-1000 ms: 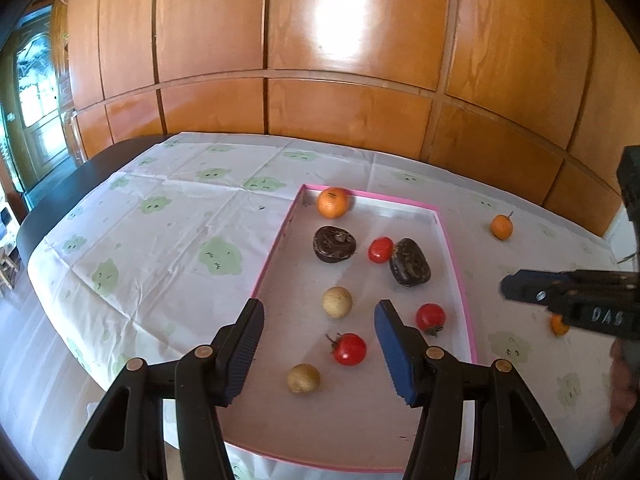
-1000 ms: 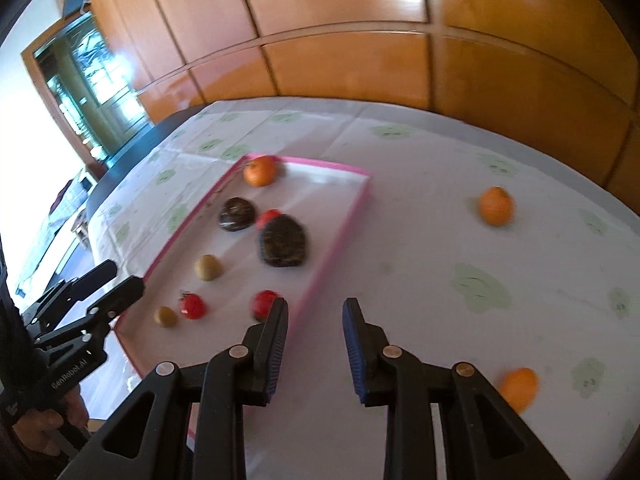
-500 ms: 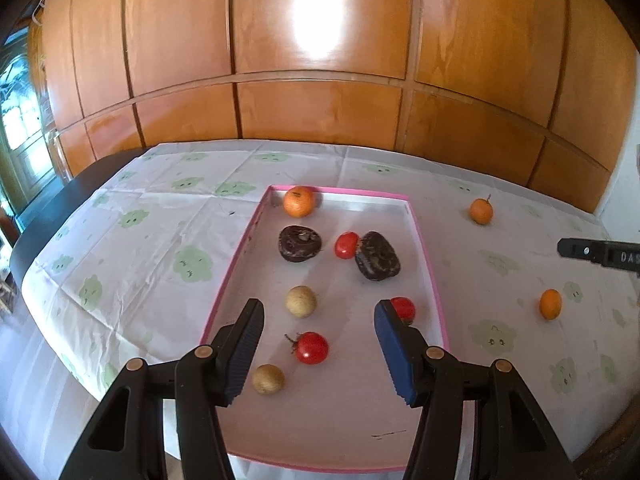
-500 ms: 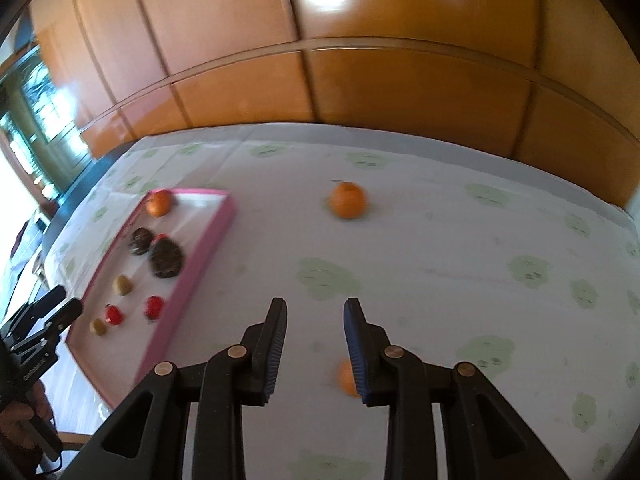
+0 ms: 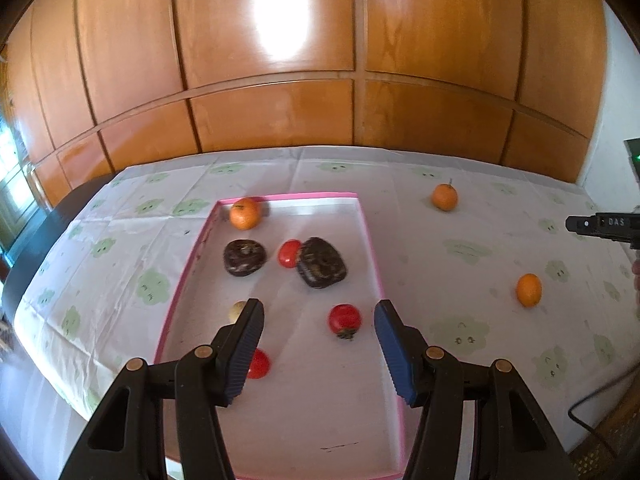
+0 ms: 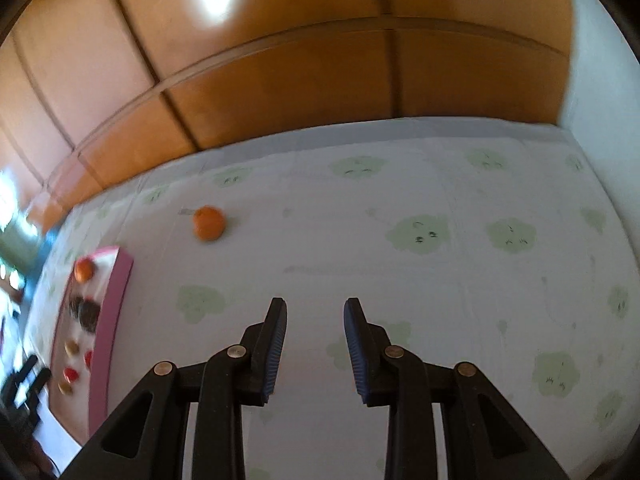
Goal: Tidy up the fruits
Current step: 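Grasp a large orange with the left tool while the right tool reaches toward a tangerine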
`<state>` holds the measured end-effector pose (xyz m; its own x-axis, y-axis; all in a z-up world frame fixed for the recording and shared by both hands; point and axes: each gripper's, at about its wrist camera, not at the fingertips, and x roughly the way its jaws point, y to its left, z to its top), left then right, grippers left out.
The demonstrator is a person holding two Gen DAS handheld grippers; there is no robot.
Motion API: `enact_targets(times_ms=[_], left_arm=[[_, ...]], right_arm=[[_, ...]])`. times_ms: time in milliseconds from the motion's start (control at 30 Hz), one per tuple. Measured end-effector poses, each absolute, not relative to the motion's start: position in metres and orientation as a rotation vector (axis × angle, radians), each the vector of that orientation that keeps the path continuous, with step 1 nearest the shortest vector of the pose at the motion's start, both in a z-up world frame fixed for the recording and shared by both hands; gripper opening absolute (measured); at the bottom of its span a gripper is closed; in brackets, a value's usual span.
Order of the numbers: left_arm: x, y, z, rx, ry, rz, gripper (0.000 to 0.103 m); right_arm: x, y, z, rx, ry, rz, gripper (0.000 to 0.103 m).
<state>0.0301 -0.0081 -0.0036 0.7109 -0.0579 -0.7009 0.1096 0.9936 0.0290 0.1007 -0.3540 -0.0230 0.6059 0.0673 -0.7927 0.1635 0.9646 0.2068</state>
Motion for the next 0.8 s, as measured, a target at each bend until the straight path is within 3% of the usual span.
enact_targets(times_ms=[800], left_arm=[[0.059,-0.133,-0.021,0.241,0.814,-0.341,0.063]], right_arm=[[0.091,-0.393,-0.025,0.409,0.924,-0.224,0.033]])
